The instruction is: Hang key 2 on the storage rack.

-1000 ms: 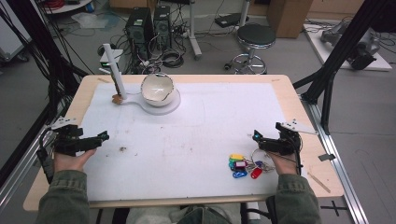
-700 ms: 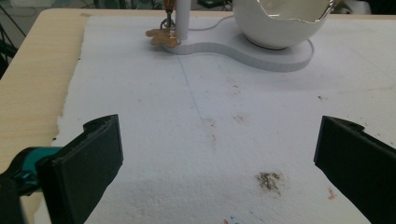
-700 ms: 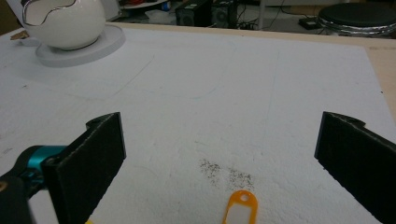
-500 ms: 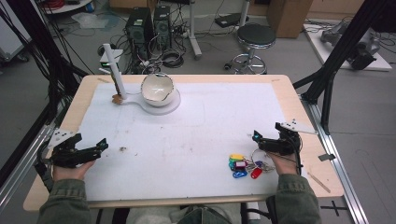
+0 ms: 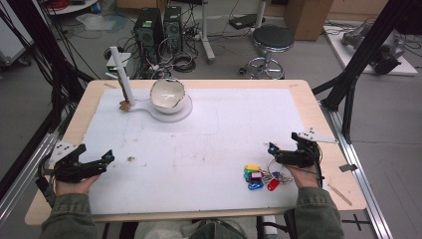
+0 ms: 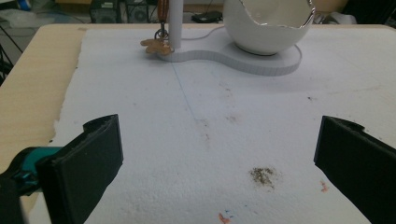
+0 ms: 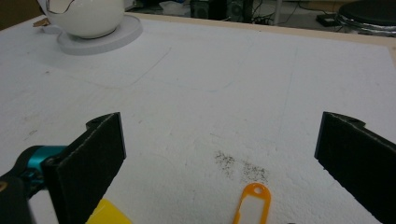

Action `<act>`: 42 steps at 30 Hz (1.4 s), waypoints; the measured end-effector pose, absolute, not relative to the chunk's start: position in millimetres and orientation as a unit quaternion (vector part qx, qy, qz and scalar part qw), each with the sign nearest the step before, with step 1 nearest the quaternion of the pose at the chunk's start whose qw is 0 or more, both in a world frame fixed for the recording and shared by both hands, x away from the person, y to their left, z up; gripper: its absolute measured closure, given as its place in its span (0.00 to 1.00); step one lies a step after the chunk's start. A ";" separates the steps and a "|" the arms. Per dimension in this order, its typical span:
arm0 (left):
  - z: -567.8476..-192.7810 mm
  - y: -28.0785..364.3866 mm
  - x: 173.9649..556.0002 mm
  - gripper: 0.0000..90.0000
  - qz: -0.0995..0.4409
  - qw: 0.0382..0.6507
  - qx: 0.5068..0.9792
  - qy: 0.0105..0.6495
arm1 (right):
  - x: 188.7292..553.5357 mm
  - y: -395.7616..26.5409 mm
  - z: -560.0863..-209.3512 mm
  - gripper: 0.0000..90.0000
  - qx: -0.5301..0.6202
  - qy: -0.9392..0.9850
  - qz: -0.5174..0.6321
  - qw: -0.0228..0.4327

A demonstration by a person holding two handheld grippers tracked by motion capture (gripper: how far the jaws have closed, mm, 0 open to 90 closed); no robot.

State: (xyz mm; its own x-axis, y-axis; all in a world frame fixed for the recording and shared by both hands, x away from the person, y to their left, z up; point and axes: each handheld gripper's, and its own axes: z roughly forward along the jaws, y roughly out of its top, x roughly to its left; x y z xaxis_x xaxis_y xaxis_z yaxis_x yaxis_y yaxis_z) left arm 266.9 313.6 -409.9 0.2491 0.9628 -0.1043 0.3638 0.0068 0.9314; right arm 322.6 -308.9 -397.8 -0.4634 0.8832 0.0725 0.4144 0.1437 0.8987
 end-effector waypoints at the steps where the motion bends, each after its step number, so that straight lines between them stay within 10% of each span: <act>1: -409.3 313.7 266.2 0.02 0.320 0.479 0.628 0.524 | 321.9 -308.7 -397.5 0.01 0.453 0.716 0.470 0.248; 42: -409.3 318.1 265.1 0.02 0.331 0.478 0.618 0.529 | 314.8 -288.7 -404.8 0.06 0.378 0.862 0.317 0.117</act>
State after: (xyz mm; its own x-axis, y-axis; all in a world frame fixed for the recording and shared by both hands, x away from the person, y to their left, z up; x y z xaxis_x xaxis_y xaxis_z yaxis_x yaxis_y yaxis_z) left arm 265.1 318.1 -409.3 0.2202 0.9706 -0.0974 0.3372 0.0179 0.9413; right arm 314.8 -288.7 -404.8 -0.6866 0.7260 0.0380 0.5773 0.5127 0.6354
